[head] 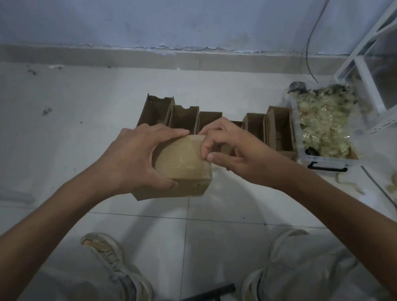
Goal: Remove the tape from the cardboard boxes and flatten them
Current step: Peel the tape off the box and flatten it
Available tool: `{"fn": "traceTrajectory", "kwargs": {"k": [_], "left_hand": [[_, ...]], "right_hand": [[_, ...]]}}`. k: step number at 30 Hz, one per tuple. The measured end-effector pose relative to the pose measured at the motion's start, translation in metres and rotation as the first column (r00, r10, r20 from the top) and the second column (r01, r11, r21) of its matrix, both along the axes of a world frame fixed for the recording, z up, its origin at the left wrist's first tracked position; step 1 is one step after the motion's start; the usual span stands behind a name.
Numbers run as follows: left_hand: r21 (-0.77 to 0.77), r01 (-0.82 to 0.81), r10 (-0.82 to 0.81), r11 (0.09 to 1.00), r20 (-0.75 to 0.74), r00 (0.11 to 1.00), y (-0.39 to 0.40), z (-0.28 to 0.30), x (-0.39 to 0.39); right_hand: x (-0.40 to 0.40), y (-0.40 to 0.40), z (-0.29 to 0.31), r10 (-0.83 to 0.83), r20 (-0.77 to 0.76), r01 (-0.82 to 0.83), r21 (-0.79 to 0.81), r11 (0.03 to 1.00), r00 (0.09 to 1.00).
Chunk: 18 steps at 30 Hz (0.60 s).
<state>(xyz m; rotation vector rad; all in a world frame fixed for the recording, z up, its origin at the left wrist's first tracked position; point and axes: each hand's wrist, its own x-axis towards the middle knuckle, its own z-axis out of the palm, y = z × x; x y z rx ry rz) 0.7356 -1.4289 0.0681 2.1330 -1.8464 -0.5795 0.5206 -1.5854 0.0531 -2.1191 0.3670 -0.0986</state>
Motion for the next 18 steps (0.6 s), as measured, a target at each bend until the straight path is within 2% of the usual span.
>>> {"fn": "traceTrajectory", "kwargs": {"k": [3,5,7,9,13,15,18], "left_hand": [[0.005,0.029,-0.029,1.0,0.035,0.999,0.0,0.0,0.0],[0.021,0.066,-0.066,0.998,0.023,0.998,0.001,0.001,0.005],[0.054,0.067,-0.062,0.996,-0.081,0.995,0.004,0.004,0.01],[0.063,0.063,-0.051,0.996,-0.168,0.984,0.006,0.007,0.014],[0.023,-0.004,0.009,1.0,-0.212,0.977,0.006,0.011,0.015],[-0.031,-0.04,0.035,0.999,-0.136,0.99,0.005,0.011,0.012],[-0.116,-0.054,0.063,0.992,0.08,0.995,0.001,0.013,0.008]], "right_hand": [[0.0,0.0,0.001,0.04,-0.036,-0.04,-0.001,0.999,0.999],[-0.003,-0.004,0.001,0.101,-0.048,-0.096,0.101,0.99,0.994],[-0.006,-0.01,0.002,0.142,-0.04,-0.127,0.254,0.959,0.989],[-0.01,-0.012,0.005,0.129,-0.021,-0.112,0.383,0.917,0.991],[-0.012,-0.01,0.006,0.015,0.068,-0.048,0.516,0.855,0.998],[-0.011,-0.005,0.003,-0.108,0.074,0.055,0.507,0.86,0.991],[-0.003,0.008,0.002,-0.255,0.124,0.18,0.428,0.886,0.959]]}}
